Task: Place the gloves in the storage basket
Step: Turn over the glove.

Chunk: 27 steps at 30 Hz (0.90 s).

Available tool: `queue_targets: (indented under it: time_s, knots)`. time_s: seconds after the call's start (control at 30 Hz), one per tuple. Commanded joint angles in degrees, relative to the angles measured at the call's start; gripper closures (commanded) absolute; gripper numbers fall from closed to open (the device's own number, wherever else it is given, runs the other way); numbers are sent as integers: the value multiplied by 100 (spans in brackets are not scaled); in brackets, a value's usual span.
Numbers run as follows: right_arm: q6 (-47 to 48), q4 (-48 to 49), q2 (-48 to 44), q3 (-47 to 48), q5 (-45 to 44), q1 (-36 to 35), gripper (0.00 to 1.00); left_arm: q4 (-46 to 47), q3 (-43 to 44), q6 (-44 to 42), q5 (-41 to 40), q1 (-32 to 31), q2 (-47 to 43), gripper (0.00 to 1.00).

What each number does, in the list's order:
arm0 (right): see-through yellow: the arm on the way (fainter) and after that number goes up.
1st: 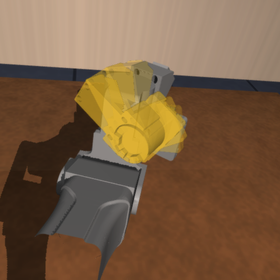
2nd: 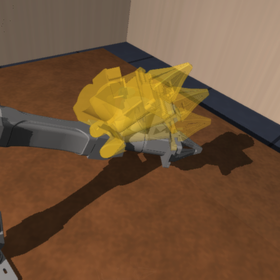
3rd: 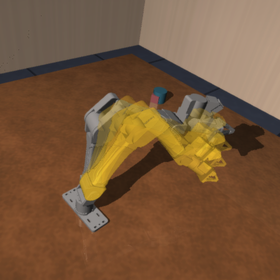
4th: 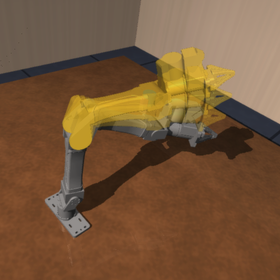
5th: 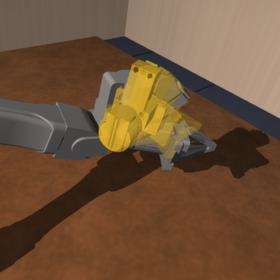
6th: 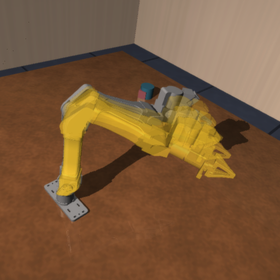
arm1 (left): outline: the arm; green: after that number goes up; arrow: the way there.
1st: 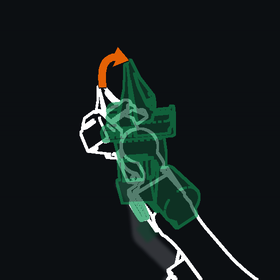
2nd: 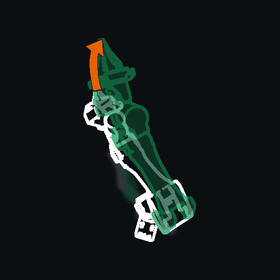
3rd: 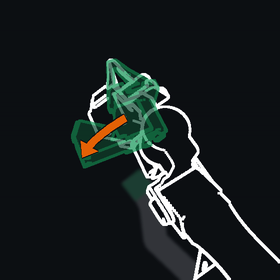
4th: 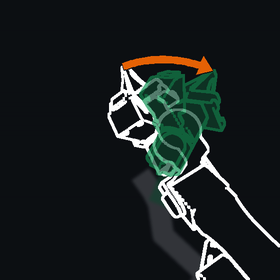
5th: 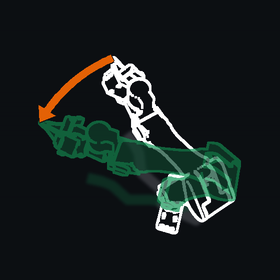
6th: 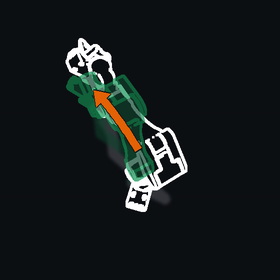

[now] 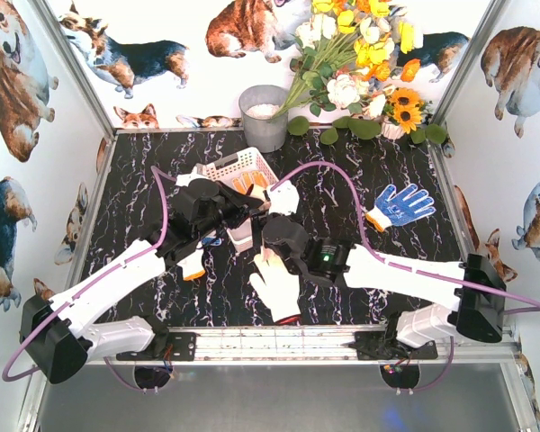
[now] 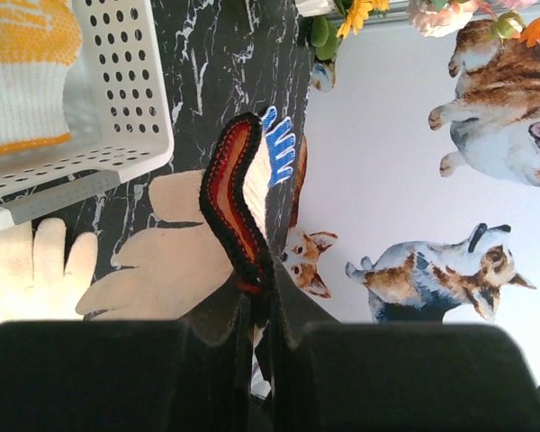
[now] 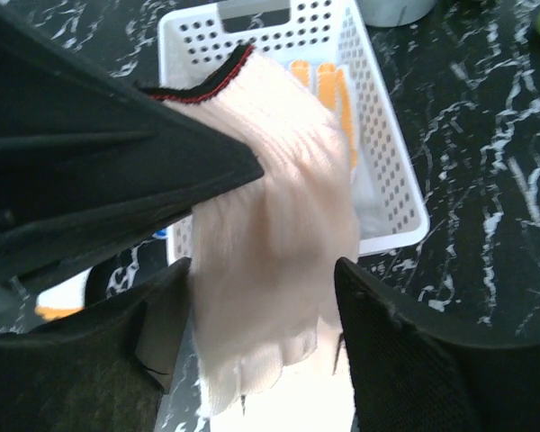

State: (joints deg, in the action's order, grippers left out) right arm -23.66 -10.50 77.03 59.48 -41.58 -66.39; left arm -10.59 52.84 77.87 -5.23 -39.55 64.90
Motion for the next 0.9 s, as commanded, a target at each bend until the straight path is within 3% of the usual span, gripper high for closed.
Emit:
queue_targets:
  time_s: [0.0, 0.07, 0.13, 0.2, 0.23, 0.33, 0.37, 0.43, 0.5, 0.57, 0.73, 0.87]
  knots:
    - [190, 747, 179, 368, -826, -49, 39, 312, -56, 104, -55, -113, -56, 100]
    - [201, 728, 266, 411, -1021, -48, 47, 389, -107, 153, -95, -131, -61, 100]
    - [279, 760, 285, 400, -1104, -42, 66, 424, -139, 183, -109, -132, -70, 100]
    - [387, 762, 252, 402, -1039, -42, 94, 429, -138, 136, -130, -132, -81, 100]
    - [388, 708, 224, 414, -965, -41, 100, 429, -130, 90, -138, -132, -90, 100]
    - [361, 504, 125, 395, -555, -24, 100, 385, -80, -184, -167, -135, -137, 100]
    - [331, 392, 81, 394, -357, -5, 100, 383, -62, -350, -164, -132, -167, 96]
    - [194, 31, -30, 389, 165, 133, 100, 459, -87, -735, -65, -126, -296, 74]
    - [-32, -422, -171, 411, 819, 375, 100, 619, -219, -1076, 85, -112, -501, 44]
    - [-233, -763, -386, 358, 1420, 628, 100, 556, -311, -1389, 136, -81, -760, 26]
    - [-407, -1227, -1031, 82, 3253, 1386, 100, 146, -323, -2536, 136, -23, -1438, 13]
    - [-489, -1157, -1469, -116, 5443, 2154, 100, 7, -320, -3359, 591, 14, -1712, 10]
